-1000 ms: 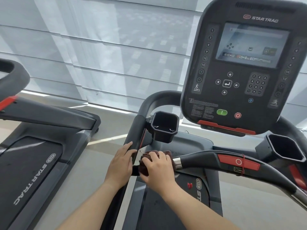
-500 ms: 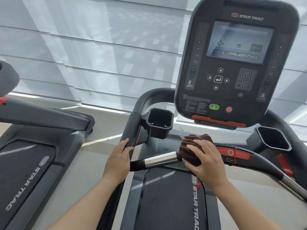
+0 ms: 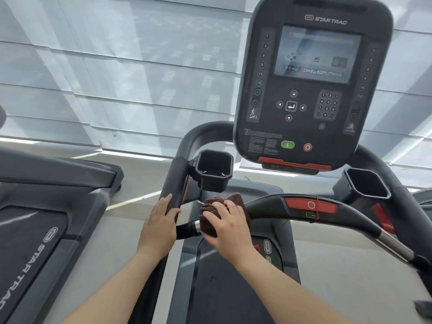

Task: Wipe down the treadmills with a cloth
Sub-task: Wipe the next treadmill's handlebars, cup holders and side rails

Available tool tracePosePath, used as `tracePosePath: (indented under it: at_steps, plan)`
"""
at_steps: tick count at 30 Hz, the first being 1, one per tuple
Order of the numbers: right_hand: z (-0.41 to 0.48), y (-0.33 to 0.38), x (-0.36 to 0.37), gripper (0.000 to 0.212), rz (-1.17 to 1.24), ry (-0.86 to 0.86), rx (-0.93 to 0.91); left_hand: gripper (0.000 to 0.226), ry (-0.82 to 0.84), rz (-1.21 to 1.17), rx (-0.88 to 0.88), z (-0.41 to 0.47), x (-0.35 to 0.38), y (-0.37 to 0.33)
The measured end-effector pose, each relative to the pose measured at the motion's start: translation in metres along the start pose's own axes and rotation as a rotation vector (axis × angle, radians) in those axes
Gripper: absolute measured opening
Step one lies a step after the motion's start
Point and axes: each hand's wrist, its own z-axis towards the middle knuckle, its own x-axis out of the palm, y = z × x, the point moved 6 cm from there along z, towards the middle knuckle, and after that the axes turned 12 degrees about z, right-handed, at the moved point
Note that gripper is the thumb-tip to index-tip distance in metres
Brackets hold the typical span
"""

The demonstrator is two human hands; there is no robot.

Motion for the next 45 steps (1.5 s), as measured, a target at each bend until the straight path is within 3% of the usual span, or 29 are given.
tracePosePath:
  at_steps: [6, 17, 26, 39, 45]
  plan:
    - [0.001, 0.003, -0.001, 0.037, 0.000, 0.060, -0.029, 0.035, 0.026, -0.021, 0.030, -0.004, 0.000, 0.001]
    - [-0.027, -0.080, -0.082, 0.044, 0.078, -0.298, 0.301, 0.043, 0.068, 0.100, 0.041, 0.000, 0.003, -0.003]
    - [-0.009, -0.066, -0.057, 0.038, -0.007, -0.126, 0.131, 0.048, 0.089, 0.159, 0.050, 0.002, -0.001, -0.006]
    - [0.073, -0.084, -0.071, 0.030, 0.439, -0.067, 0.274, 0.056, 0.146, 0.056, -0.031, 0.099, -0.010, 0.002]
    - [0.132, -0.096, -0.052, 0.030, 0.479, -0.045, 0.219, 0.055, 0.154, -0.099, -0.166, 0.150, -0.003, -0.005]
